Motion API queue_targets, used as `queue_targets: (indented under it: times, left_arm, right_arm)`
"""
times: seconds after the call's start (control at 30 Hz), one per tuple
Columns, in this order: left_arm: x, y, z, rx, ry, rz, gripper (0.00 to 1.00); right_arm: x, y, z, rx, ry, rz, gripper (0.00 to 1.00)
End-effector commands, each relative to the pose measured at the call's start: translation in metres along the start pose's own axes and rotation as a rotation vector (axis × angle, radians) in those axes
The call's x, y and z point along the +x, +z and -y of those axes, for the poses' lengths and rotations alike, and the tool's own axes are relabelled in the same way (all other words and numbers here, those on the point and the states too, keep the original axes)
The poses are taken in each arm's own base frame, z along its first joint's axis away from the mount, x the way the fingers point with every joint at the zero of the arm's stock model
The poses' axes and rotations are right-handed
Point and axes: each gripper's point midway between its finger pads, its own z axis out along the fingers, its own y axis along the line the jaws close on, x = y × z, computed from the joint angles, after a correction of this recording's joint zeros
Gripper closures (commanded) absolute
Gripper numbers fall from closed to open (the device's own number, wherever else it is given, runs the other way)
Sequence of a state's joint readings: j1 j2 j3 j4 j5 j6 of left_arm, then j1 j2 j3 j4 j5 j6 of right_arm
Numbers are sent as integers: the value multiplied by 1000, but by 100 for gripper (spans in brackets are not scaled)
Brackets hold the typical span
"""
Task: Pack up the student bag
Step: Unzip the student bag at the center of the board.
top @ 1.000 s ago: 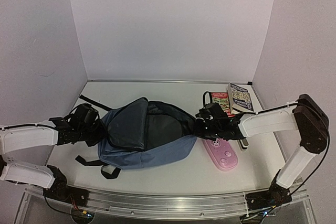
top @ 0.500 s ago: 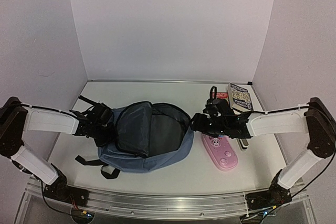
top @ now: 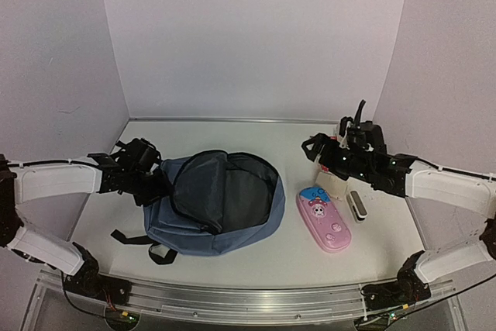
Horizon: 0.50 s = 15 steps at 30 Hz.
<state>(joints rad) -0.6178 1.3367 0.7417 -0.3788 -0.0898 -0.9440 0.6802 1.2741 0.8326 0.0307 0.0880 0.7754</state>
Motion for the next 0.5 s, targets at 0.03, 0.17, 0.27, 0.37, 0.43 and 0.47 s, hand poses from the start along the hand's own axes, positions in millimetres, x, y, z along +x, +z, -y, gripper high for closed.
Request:
queue_targets:
  times: [0.03, 0.17, 0.27, 0.37, 0.43, 0.47]
  left_arm:
    - [-22, -39, 5, 2, 13, 73, 42]
    - [-29, -61, 18, 56, 45, 91, 29]
    - [-39, -78, 40, 126, 101, 102, 19]
    - [-56, -100, 70, 216, 182, 104, 11]
    - [-72, -111, 88, 263, 236, 84, 8]
    - [-82, -115, 92, 273, 256, 78, 8]
  right_arm:
    - [-12, -2, 26, 31, 8, 2, 2]
    - [-23, -2, 48, 62, 32, 11, 2]
    - [-31, -3, 65, 70, 52, 12, 2]
    - [-46, -5, 90, 97, 82, 29, 2]
    - [-58, -7, 108, 117, 98, 45, 2]
    - [-63, -8, 116, 128, 103, 52, 2]
